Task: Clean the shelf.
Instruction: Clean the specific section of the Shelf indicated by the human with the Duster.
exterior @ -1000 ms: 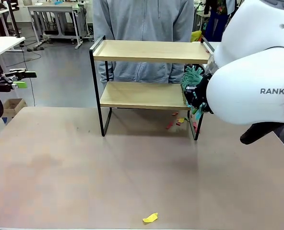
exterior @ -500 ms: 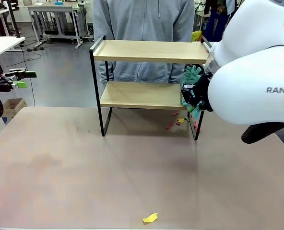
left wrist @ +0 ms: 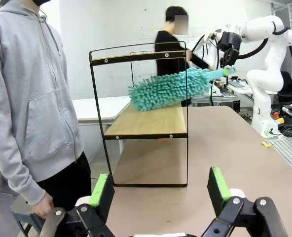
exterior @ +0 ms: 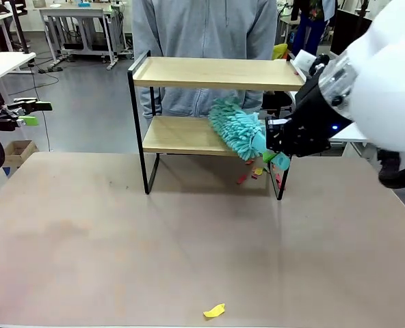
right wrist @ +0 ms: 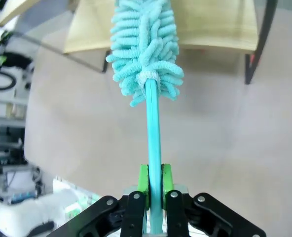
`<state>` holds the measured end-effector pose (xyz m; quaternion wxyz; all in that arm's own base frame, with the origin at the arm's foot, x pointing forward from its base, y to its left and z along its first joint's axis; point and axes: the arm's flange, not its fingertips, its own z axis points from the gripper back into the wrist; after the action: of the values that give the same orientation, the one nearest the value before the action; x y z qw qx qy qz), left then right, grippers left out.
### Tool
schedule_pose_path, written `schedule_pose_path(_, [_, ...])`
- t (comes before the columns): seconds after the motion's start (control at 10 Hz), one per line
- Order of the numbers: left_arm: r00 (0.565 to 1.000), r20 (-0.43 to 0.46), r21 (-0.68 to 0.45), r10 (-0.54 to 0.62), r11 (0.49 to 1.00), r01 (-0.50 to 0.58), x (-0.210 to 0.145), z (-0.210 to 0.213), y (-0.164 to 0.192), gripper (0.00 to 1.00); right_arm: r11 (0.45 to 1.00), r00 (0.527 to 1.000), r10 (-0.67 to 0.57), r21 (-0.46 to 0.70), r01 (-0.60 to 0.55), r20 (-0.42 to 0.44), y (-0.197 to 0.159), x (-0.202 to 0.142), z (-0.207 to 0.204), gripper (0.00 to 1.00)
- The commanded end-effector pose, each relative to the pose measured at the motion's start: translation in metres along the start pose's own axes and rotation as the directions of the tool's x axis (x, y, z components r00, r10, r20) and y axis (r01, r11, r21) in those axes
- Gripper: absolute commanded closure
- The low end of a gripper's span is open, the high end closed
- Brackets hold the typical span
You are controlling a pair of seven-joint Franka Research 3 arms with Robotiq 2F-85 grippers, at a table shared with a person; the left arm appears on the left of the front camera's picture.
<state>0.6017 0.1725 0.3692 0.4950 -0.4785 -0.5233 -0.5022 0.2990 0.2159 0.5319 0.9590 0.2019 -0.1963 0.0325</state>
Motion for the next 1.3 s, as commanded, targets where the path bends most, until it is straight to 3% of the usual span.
schedule_pose_path(0.0, [1.000,-0.006,-0.007,-0.011,1.000,0.011,0.002,-0.001,-0.001,0.00,0.988,0.989,0.128,0.089,-0.122,-0.067,-0.017,-0.019,0.025,0.87])
schedule_pose_path(0.2, [1.000,-0.006,-0.007,-0.011,1.000,0.011,0.002,-0.001,-0.001,0.00,0.957,0.955,0.269,0.145,-0.251,-0.126,-0.019,-0.039,0.048,0.87])
schedule_pose_path(0.5, [1.000,-0.006,-0.007,-0.011,1.000,0.011,0.002,-0.001,-0.001,0.00,0.897,0.854,0.441,0.161,-0.412,-0.276,-0.037,-0.075,0.082,0.87])
schedule_pose_path(0.7, [1.000,-0.006,-0.007,-0.011,1.000,0.011,0.002,-0.001,-0.001,0.00,0.900,0.801,0.432,0.142,-0.412,-0.416,-0.064,-0.092,0.079,0.87])
schedule_pose_path(1.0, [1.000,-0.006,-0.007,-0.011,1.000,0.011,0.002,-0.001,-0.001,0.00,0.874,0.743,0.463,0.111,-0.473,-0.483,-0.107,-0.120,0.092,0.87])
schedule_pose_path(1.2, [1.000,-0.006,-0.007,-0.011,1.000,0.011,0.002,-0.001,-0.001,0.00,0.877,0.736,0.459,0.123,-0.464,-0.498,-0.133,-0.127,0.084,0.87])
